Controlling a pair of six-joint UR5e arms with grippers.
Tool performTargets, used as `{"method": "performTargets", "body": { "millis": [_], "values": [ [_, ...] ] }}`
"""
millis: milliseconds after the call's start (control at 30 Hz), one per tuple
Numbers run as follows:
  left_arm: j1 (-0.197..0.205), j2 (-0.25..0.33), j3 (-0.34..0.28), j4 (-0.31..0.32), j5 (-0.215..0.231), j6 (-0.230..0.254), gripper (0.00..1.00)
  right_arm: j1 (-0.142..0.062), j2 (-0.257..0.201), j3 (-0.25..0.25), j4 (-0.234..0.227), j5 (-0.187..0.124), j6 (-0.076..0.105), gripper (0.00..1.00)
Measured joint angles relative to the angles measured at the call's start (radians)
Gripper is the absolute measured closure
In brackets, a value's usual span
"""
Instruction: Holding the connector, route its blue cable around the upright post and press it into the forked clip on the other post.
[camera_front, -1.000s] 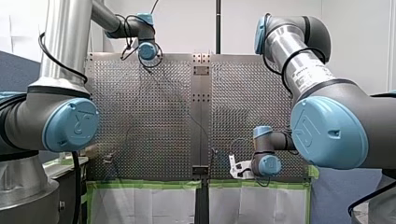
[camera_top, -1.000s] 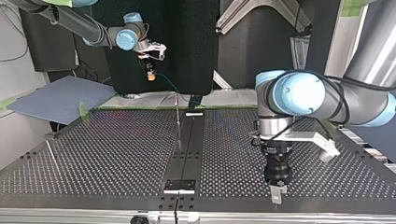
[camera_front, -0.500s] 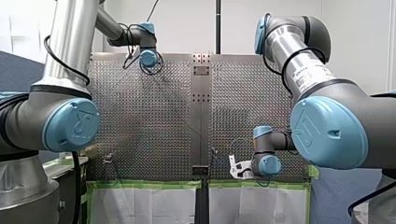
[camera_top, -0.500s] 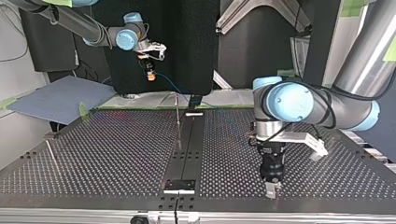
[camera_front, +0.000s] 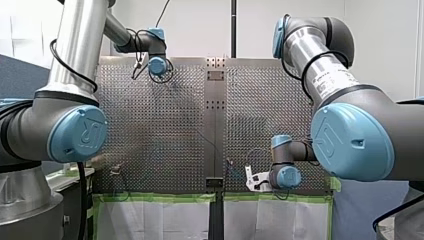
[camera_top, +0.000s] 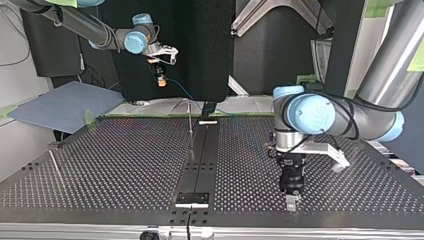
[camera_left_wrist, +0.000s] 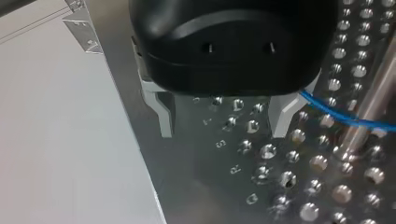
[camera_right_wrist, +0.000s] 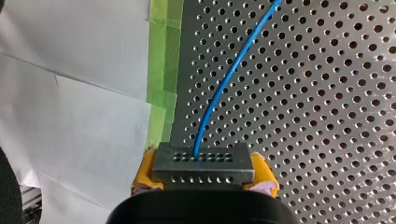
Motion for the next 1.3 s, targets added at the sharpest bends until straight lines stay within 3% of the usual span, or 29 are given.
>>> {"method": "performTargets", "body": {
  "millis": [400, 867, 1100, 1300],
  "values": [
    [-0.019, 0.000, -0.001, -0.098, -0.057, -0.097, 0.00, 0.000, 0.000, 0.000, 0.000, 0.000, 0.000, 1.00],
    [-0.037, -0.009, -0.001, -0.188, -0.007, -0.208, 0.00, 0.000, 0.000, 0.000, -0.002, 0.000, 0.000, 1.00],
    [-0.052, -0.061, -0.001, -0.191, -0.008, -0.213, 0.00, 0.000, 0.000, 0.000, -0.001, -0.001, 0.000, 1.00],
    [-0.058, -0.085, -0.001, -0.192, -0.037, -0.205, 0.00, 0.000, 0.000, 0.000, -0.001, -0.001, 0.000, 1.00]
  ]
}}
